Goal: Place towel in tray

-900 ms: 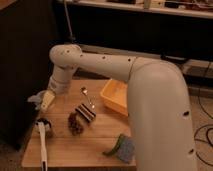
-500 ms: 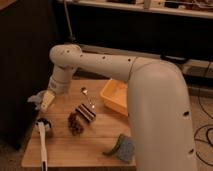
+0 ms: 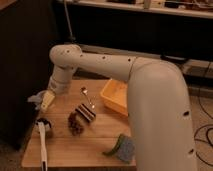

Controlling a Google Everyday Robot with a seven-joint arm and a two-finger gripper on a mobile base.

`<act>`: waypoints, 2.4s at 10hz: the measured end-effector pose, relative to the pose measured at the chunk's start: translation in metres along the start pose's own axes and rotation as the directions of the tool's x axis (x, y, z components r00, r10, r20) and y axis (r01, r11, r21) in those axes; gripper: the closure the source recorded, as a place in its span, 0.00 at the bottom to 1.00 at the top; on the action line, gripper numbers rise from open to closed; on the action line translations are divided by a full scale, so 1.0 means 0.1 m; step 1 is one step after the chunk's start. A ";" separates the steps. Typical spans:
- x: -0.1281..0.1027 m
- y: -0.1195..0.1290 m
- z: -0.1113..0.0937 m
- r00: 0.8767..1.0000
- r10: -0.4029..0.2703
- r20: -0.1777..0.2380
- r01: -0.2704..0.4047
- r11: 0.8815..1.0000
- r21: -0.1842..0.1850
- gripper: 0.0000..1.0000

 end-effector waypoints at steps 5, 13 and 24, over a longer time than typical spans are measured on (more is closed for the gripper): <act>0.00 0.00 0.00 1.000 0.000 0.000 0.000 1.000 0.000 0.20; 0.01 -0.05 -0.04 0.999 0.025 0.020 -0.025 1.000 0.007 0.20; -0.16 -0.67 -0.27 0.967 0.115 0.226 -0.110 0.993 -0.036 0.20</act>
